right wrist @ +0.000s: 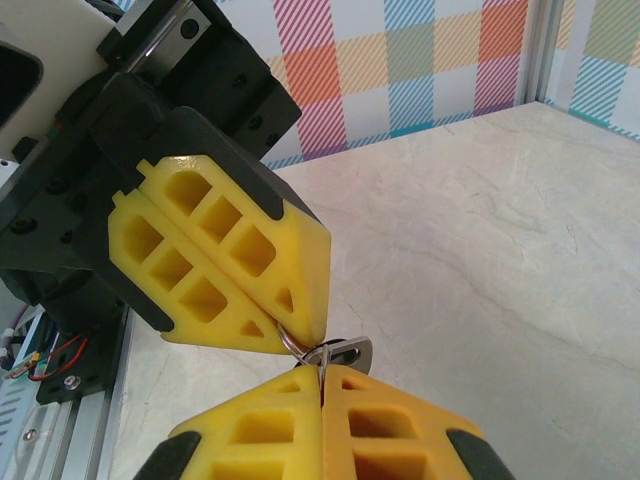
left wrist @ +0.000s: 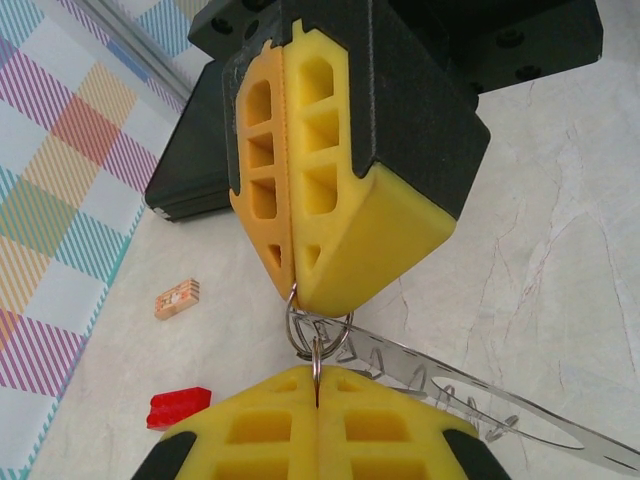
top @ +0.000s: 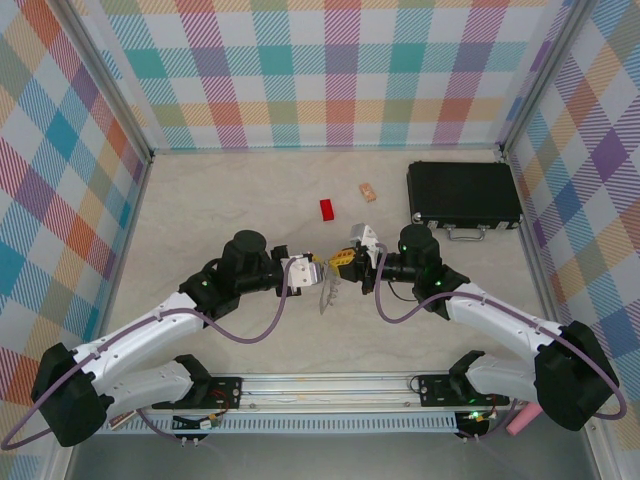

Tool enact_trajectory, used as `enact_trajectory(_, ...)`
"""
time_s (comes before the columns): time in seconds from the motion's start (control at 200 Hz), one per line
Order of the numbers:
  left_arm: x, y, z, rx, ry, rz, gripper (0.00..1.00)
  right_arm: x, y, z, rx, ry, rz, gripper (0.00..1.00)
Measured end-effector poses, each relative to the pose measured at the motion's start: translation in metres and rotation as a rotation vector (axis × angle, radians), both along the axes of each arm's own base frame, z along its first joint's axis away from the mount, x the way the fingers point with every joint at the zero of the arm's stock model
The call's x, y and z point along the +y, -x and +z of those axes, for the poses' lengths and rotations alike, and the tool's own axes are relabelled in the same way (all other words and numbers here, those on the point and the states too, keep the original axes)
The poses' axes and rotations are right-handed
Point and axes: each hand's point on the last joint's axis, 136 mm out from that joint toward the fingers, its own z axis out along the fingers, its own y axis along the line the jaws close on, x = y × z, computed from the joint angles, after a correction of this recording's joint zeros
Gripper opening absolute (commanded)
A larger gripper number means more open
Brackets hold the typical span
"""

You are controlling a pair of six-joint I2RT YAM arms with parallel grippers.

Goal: Put the keys on the keyring

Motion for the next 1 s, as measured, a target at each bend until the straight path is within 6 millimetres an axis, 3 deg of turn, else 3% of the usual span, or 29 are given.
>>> enact_trajectory(1.0, 0.0032, -0.0048, 0.0010, 0.008, 0.006, 0.042, 0.00, 0.0037, -0.0028, -0.0047, -0.031, 0.024, 0.004, 0.00)
